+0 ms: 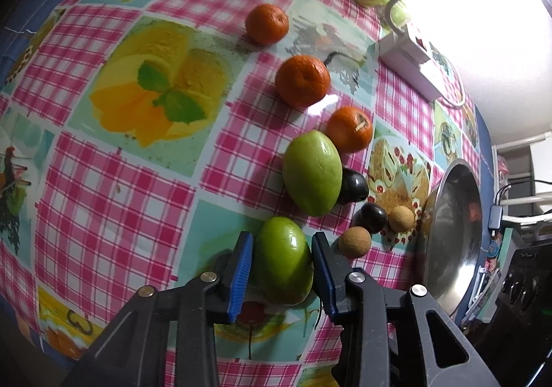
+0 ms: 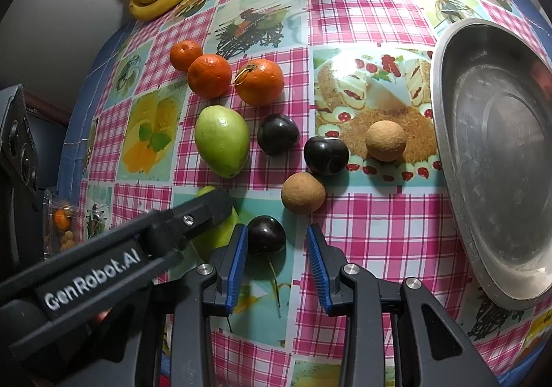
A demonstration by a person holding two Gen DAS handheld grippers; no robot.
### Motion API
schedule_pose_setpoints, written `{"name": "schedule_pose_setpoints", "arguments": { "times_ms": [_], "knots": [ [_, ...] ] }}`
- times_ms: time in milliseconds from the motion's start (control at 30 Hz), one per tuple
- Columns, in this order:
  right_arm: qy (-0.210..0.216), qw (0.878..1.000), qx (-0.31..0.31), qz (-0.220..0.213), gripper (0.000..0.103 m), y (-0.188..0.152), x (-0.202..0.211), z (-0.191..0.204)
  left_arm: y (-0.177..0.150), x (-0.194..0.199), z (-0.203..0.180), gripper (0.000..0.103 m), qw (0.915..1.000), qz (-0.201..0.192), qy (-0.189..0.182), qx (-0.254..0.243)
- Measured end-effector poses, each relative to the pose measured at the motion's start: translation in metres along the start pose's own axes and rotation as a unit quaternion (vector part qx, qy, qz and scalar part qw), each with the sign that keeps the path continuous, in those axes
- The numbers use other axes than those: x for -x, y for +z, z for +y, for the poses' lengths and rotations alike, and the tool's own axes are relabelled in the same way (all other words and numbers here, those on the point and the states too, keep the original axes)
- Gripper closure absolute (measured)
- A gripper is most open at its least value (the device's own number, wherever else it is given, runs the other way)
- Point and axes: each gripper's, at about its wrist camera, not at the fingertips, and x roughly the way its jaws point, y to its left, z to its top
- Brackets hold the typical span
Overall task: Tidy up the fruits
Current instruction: 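Grasp the green apple with the left gripper while the right gripper grasps a dark plum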
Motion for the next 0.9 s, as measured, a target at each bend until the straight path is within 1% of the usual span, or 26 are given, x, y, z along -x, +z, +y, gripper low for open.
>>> {"name": "schedule_pose_setpoints", "arguments": {
  "times_ms": [133, 200, 233, 300, 400, 500, 533, 600, 700, 833, 900],
  "knots": [
    [0.001, 1.0, 0.008, 0.002, 0.066, 0.0, -0.003, 0.005, 0.002, 0.013, 0.005, 0.075, 0.9998, -0.019, 0.005, 0.002],
    [0.002, 1.0, 0.011, 0.004, 0.066, 0.0, -0.005, 0.006, 0.003, 0.016, 0.008, 0.075, 0.9994, -0.027, 0.022, 0.001],
    [0.002, 1.0, 0.013, 0.005, 0.066, 0.0, -0.005, 0.007, 0.004, 0.016, 0.009, 0.075, 0.9994, -0.026, 0.023, 0.003],
    [0.002, 1.0, 0.015, 0.006, 0.067, 0.0, -0.005, 0.007, 0.004, 0.015, 0.014, 0.075, 0.9996, -0.021, 0.01, 0.013],
    [0.009, 1.0, 0.018, 0.007, 0.072, 0.0, -0.005, 0.008, 0.004, 0.016, 0.017, 0.075, 0.9996, -0.02, 0.008, 0.018],
    [0.017, 1.0, 0.019, 0.009, 0.076, 0.0, -0.006, 0.009, 0.004, 0.016, 0.018, 0.074, 0.9995, -0.019, 0.005, 0.024],
    [0.021, 1.0, 0.019, 0.009, 0.079, 0.0, -0.007, 0.009, 0.003, 0.015, 0.018, 0.074, 0.9995, -0.018, 0.003, 0.026],
    [0.022, 1.0, 0.02, 0.009, 0.08, 0.0, -0.007, 0.011, 0.004, 0.015, 0.019, 0.073, 0.9994, -0.016, 0.003, 0.029],
    [0.022, 0.999, 0.022, 0.009, 0.08, 0.001, -0.007, 0.012, 0.003, 0.015, 0.018, 0.068, 0.9995, -0.013, 0.006, 0.029],
    [0.023, 0.999, 0.022, 0.01, 0.08, 0.0, -0.008, 0.012, 0.001, 0.008, 0.013, 0.058, 0.9996, -0.002, 0.008, 0.028],
    [0.024, 0.999, 0.023, 0.01, 0.08, 0.0, -0.008, 0.012, -0.001, 0.004, 0.01, 0.058, 0.9997, 0.006, 0.009, 0.022]
  ]
}}
